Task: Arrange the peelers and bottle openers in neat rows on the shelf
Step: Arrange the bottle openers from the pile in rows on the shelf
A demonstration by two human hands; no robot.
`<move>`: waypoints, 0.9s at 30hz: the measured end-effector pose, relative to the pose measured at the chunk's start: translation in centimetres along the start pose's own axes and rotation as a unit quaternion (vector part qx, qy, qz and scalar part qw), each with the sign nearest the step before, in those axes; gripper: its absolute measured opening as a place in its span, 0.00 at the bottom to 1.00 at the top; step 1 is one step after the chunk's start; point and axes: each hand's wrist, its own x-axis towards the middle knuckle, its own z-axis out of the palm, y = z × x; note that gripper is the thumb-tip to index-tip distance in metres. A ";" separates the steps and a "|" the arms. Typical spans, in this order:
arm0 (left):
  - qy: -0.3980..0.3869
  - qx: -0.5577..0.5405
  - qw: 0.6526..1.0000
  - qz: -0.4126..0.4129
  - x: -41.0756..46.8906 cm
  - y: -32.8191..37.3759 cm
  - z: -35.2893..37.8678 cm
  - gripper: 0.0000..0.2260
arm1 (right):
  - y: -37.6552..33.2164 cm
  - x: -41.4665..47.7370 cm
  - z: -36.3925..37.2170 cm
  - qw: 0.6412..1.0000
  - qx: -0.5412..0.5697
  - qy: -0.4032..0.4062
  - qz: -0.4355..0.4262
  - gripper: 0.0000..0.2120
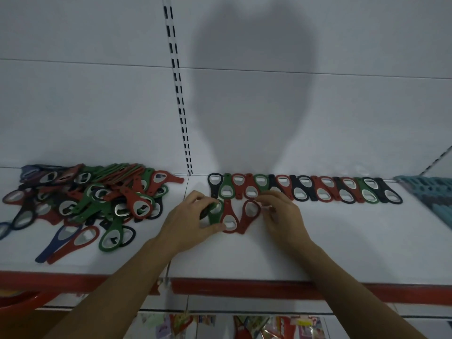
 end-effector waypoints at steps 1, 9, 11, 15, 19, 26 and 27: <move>-0.011 0.009 1.000 0.000 0.0 0.0 0.0 0.36 | 0.0 -0.2 0.0 1.000 0.004 0.000 0.014 0.12; -0.033 0.041 0.998 0.021 -0.5 0.1 0.1 0.30 | -1.3 -0.1 1.5 0.994 -0.068 -0.074 0.035 0.11; -0.033 0.042 0.998 0.026 -0.5 0.2 0.0 0.29 | -1.2 0.0 1.7 0.995 -0.072 -0.059 0.034 0.11; -0.034 0.038 0.998 0.030 -0.5 0.0 0.1 0.28 | -1.3 0.1 2.2 0.995 -0.093 -0.044 0.011 0.10; -0.033 0.038 0.998 0.032 -0.4 -0.1 0.3 0.28 | -1.2 0.0 2.4 0.994 -0.107 -0.031 -0.004 0.10; -0.006 -0.065 0.998 0.021 -0.2 0.6 -0.6 0.21 | -1.5 0.0 2.4 0.998 -0.058 -0.019 -0.003 0.14; 0.022 -0.137 0.990 0.012 0.0 1.0 -0.8 0.16 | -1.7 0.0 2.2 1.000 -0.008 0.001 0.011 0.14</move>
